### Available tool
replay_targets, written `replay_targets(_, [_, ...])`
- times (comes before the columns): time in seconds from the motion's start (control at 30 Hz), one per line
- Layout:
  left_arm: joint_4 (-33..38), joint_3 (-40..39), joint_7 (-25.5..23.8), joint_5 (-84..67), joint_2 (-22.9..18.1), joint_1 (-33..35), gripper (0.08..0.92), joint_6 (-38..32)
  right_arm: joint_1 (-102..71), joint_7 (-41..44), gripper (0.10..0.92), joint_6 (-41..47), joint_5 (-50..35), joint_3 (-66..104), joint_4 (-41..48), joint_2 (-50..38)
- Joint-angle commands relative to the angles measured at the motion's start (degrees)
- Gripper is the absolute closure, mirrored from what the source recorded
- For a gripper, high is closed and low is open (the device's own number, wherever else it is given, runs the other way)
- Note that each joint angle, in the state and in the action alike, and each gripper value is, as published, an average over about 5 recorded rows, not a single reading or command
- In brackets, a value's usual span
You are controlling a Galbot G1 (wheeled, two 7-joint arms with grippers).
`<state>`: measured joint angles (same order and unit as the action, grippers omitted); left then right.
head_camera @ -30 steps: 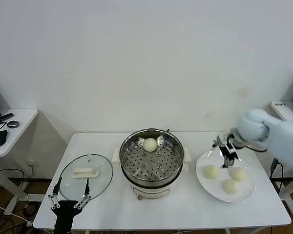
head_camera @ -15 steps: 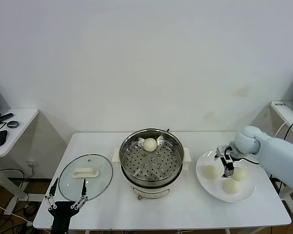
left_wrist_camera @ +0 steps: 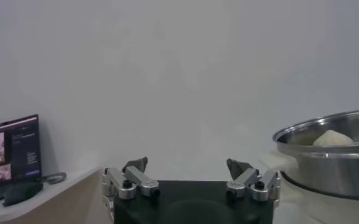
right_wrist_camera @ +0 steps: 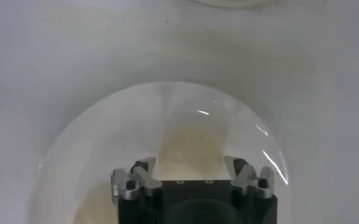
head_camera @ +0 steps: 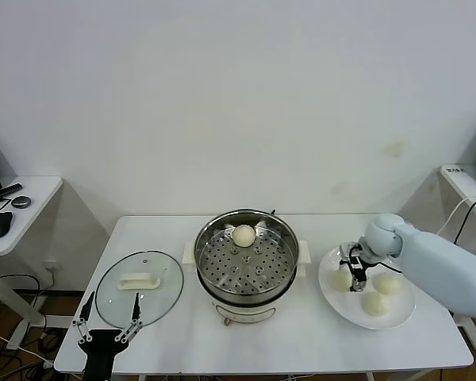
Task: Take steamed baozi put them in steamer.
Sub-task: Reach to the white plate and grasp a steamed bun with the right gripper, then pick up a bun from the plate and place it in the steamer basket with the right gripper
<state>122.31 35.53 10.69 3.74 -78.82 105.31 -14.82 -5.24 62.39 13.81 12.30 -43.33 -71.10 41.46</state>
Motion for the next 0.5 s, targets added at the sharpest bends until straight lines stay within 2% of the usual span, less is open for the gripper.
replay_targets(0.03, [-0.02,-0.08,0.08,0.1,0.01,-0.01,0.177,-0.03,-1.88,-0.09,0.374,0.76,1.0,1.97,1.54,1.62])
replay_targets(0.23, [0.36,-0.02,0.1,0.09,0.07,0.21,0.177,-0.05,-0.94,0.45,0.471,1.22,0.71,2.3,0.41,0.5])
replay_targets(0.5, [0.53,-0.32,0.07,0.07,0.16,-0.12,0.177,-0.03,9.02,1.86,0.602,2.5,-5.09,-2.86,-6.3,-5.63])
